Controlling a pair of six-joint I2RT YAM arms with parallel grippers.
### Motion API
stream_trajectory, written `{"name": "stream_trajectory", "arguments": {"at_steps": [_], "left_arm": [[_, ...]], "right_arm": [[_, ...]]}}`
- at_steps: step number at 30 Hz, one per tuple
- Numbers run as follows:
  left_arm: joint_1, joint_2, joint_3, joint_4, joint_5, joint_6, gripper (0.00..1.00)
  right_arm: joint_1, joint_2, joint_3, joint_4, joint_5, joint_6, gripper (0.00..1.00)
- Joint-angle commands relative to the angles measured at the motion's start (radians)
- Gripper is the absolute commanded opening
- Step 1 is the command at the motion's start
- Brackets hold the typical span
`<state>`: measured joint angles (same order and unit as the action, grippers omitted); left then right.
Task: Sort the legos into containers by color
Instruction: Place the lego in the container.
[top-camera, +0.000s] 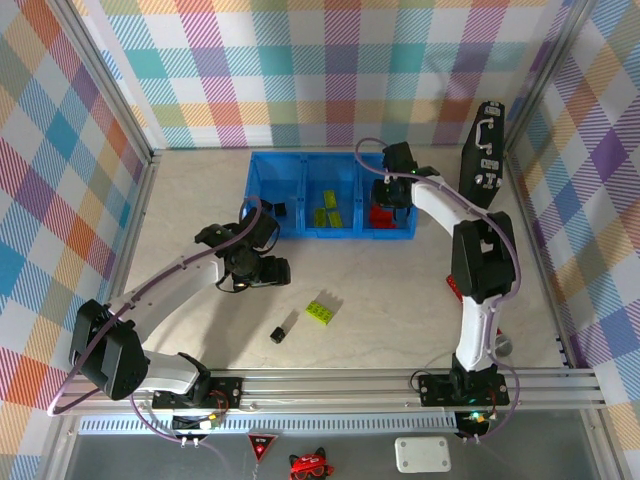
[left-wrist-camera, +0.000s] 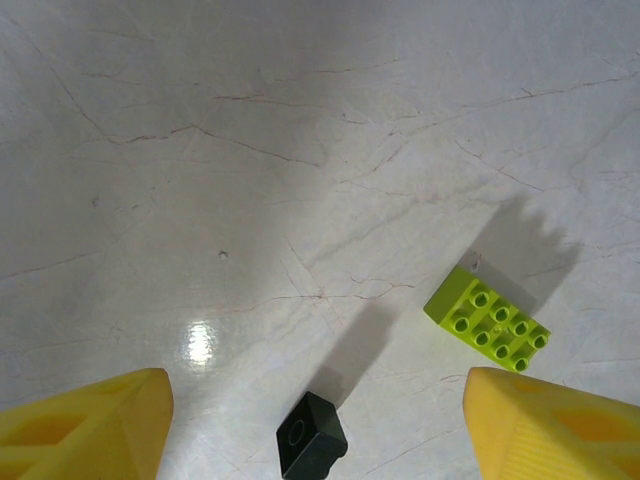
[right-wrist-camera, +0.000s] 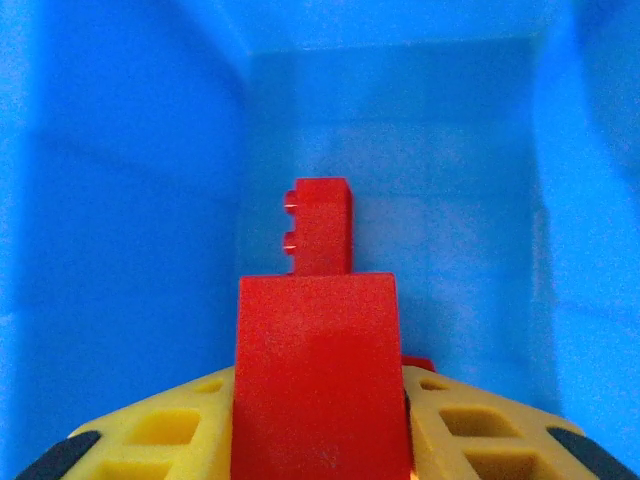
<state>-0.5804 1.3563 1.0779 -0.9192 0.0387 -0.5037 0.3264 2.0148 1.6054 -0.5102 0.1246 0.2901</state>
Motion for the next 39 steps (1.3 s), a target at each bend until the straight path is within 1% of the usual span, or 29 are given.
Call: {"name": "stream_trajectory", "arguments": {"at_steps": [1,6,8,12,18,23,26,31,34,39], "left_arm": [[-0.014,-0.029,-0.009,-0.044,-0.006,0.011,0.76],[-0.016,-0.029,-0.023,-0.041,0.007,0.012,0.76],[-0.018,-0.027,-0.028,-0.041,0.013,0.010,0.76],[-0.024,-0.022,-0.033,-0.042,0.017,0.009,0.76],[-0.044,0.000,-0.033,-0.062,0.012,0.004,0.76],[-0.074,0.017,-0.029,-0.079,0.006,0.001,0.76],[-0.089,0.020,-0.029,-0.089,0.004,-0.004,0.76],[-0.131,0.015,-0.037,-0.101,0.008,-0.033,0.73],[-0.174,0.018,-0.052,-0.104,0.009,-0.057,0.71],[-0.238,0.044,-0.077,-0.106,-0.005,-0.057,0.69]], "right_arm": [[-0.001,0.040,0.063,-0.063,0.070,-0.038,0.38],[-0.002,0.075,0.076,-0.067,0.096,-0.042,0.41],[-0.002,0.079,0.074,-0.068,0.101,-0.043,0.44],[-0.002,0.076,0.072,-0.071,0.098,-0.043,0.46],[-0.002,0.049,0.068,-0.076,0.096,-0.043,0.46],[-0.002,0.020,0.073,-0.088,0.109,-0.052,0.52],[-0.002,0.003,0.077,-0.094,0.106,-0.053,0.53],[0.001,-0.024,0.087,-0.114,0.086,-0.047,0.55],[0.004,-0.053,0.088,-0.123,0.080,-0.047,0.55],[0.014,-0.108,0.094,-0.136,0.063,-0.040,0.55]]}}
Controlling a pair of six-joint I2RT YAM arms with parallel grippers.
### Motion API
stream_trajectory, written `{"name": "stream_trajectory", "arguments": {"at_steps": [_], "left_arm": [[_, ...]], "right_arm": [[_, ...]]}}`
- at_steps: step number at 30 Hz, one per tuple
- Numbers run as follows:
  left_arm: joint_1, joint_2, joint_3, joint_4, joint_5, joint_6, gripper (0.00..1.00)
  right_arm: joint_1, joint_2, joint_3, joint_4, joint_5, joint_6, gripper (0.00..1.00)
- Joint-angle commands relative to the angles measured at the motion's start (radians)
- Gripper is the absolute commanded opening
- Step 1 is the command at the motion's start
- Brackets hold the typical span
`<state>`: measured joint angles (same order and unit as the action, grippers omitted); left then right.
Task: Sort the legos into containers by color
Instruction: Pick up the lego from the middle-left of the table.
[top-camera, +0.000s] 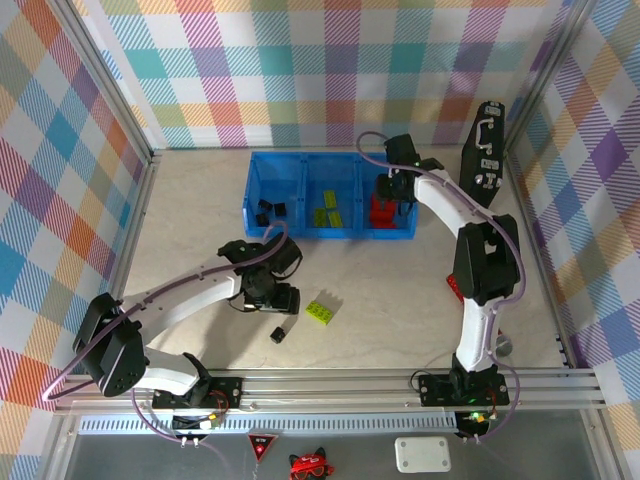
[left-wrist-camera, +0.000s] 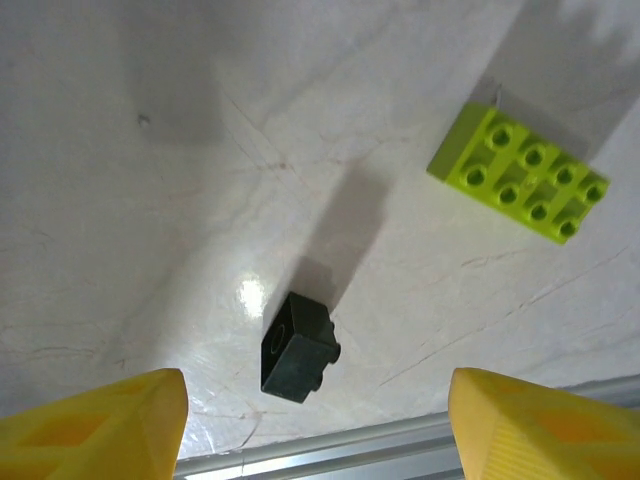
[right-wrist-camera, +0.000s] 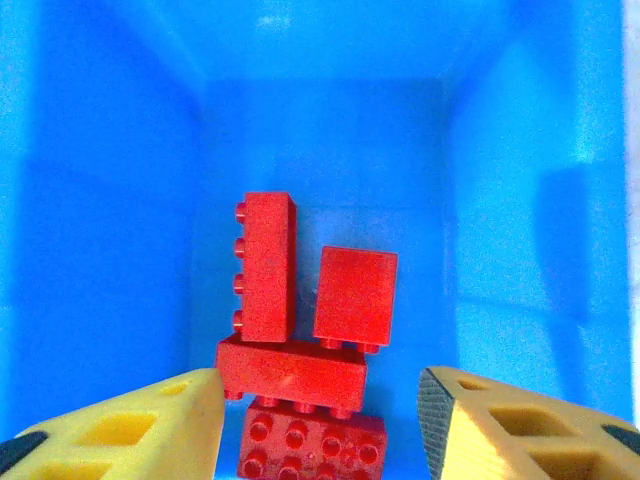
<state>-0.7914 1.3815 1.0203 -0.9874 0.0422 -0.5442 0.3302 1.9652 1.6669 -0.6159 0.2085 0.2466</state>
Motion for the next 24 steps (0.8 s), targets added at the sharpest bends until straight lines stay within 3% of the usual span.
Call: {"name": "stream_trajectory", "arguments": {"at_steps": [1,15,24], "left_arm": [[-0.036,0.026,-0.028,-0.038,-0.013,-0.017,0.68],[-0.138,0.174,-0.089,0.025,-0.067,-0.038,0.57],[-0.154,0.214,-0.096,0.059,-0.073,-0.046,0.42]], "right_arm": [[0.011,-0.069,0.033,-0.034,-0.022,0.003,0.55],[0.021,-0.162,0.030,-0.044,-0.047,0.011,0.56],[0.023,-0.175,0.021,-0.039,-0.063,0.016,0.55]]}}
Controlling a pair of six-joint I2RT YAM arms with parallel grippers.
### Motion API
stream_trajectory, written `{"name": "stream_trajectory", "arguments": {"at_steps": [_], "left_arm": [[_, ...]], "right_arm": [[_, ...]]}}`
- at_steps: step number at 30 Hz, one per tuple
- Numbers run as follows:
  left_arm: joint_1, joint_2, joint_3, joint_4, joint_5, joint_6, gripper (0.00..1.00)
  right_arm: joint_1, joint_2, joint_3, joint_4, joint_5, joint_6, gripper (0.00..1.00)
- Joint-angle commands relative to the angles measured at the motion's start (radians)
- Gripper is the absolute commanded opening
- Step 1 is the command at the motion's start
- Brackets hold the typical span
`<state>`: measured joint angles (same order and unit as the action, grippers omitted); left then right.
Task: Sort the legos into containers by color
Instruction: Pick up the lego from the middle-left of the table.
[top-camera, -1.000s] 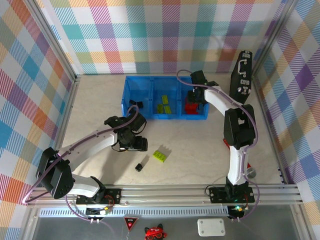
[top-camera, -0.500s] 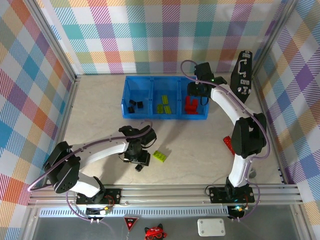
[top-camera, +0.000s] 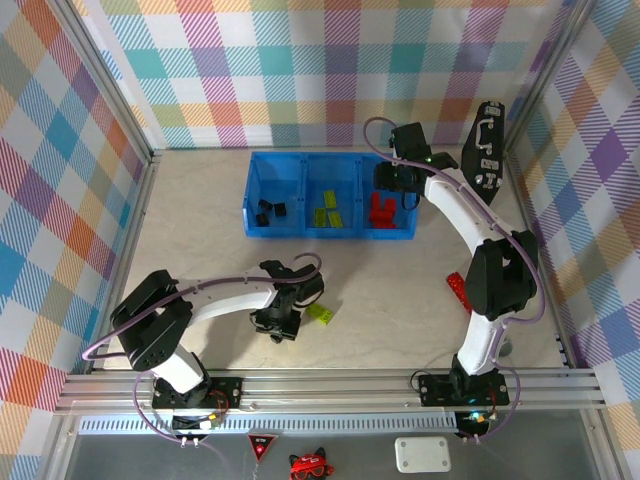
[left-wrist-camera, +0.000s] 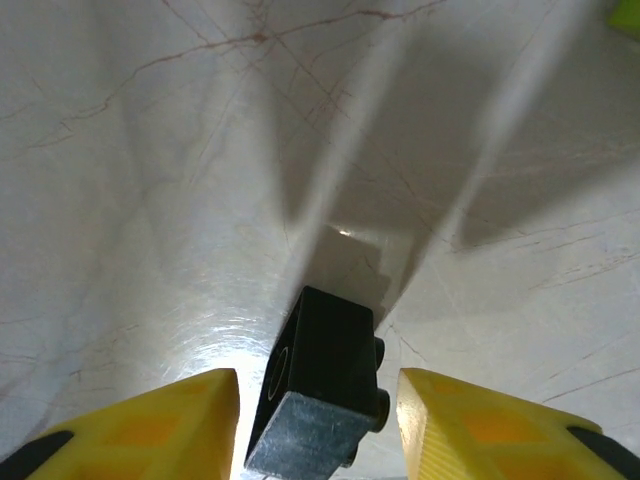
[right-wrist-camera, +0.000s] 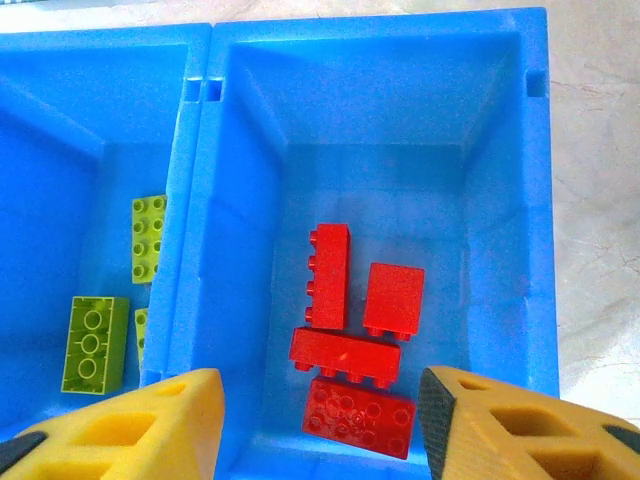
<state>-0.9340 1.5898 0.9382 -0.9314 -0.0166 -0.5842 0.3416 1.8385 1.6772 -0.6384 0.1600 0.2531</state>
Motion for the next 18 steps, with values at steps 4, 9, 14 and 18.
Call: {"name": "stream_trajectory", "arguments": {"at_steps": [4,9,14,18], "left_arm": [[-0.014,0.004,-0.016,0.004,-0.012,-0.015,0.37],[-0.018,0.001,-0.015,0.009,-0.006,-0.024,0.33],[-0.019,-0.004,-0.009,0.003,-0.012,-0.027,0.30],[-0.019,-0.004,-0.004,0.002,-0.012,-0.026,0.29]], "right_arm": [[0.011,-0.055,0.008,-0.015,-0.016,0.011,0.56],[0.011,-0.063,-0.003,-0.011,-0.016,0.012,0.55],[0.011,-0.073,-0.015,-0.004,-0.019,0.008,0.55],[0.010,-0.084,-0.023,-0.001,-0.016,0.007,0.55]]}}
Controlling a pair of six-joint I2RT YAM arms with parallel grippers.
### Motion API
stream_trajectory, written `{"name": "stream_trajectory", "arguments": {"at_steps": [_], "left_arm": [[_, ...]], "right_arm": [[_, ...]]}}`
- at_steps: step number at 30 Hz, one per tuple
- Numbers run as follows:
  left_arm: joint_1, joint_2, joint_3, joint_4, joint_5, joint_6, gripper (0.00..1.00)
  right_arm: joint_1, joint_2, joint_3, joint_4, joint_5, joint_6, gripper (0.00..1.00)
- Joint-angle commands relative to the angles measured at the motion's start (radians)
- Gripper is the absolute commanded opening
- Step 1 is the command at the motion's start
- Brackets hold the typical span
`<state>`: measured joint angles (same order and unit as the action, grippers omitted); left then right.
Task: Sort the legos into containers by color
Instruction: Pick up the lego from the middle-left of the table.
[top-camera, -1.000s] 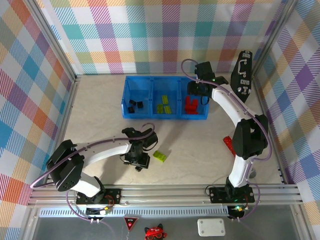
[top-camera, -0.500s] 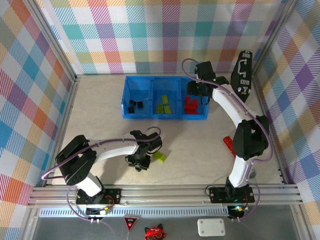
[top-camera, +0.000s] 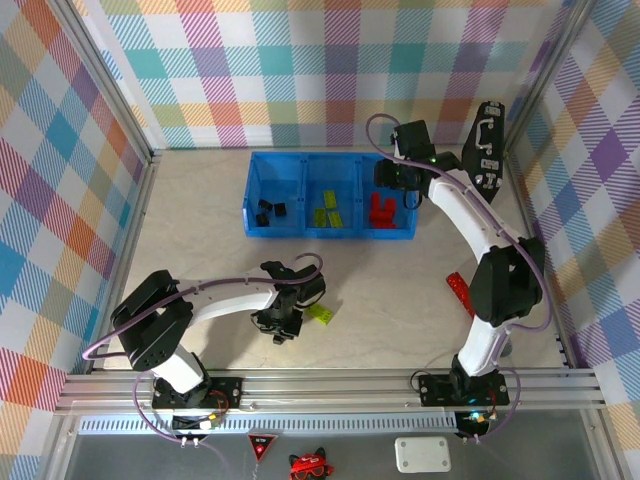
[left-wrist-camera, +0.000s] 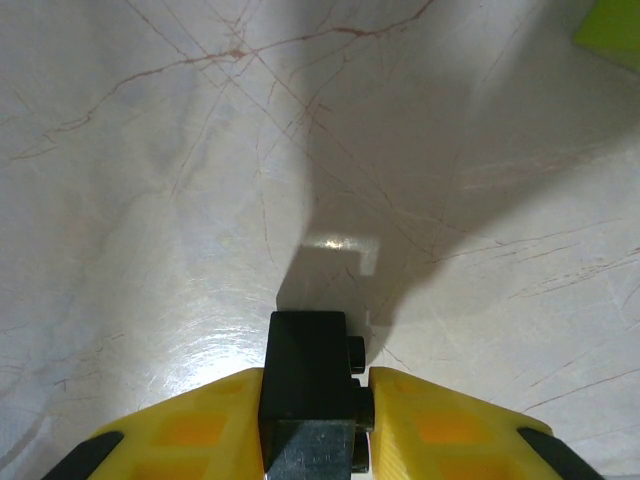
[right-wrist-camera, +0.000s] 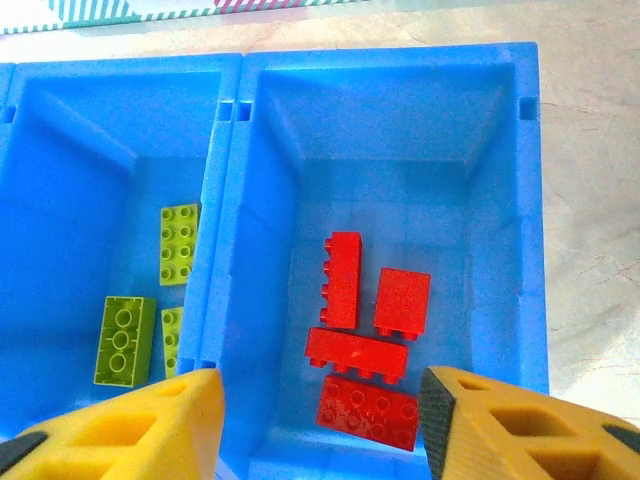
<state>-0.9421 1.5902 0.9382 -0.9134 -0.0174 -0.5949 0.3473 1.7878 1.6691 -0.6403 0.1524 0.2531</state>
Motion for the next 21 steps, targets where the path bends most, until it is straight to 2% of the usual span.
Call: {"name": "stream_trajectory", "arguments": {"at_steps": [1,11,21], "left_arm": [[-0.011,-0.004,-0.002,-0.019,-0.013,-0.016,0.29],[-0.008,-0.013,0.079,-0.056,-0.040,-0.002,0.30],[0.064,0.017,0.302,-0.132,-0.090,0.067,0.30]], "right_arm": [[0.005,-0.035,-0.016,0.001,-0.008,0.006,0.55],[0.012,-0.091,-0.070,-0.001,-0.008,0.008,0.55],[0.025,-0.231,-0.192,-0.024,-0.004,0.011,0.55]]}}
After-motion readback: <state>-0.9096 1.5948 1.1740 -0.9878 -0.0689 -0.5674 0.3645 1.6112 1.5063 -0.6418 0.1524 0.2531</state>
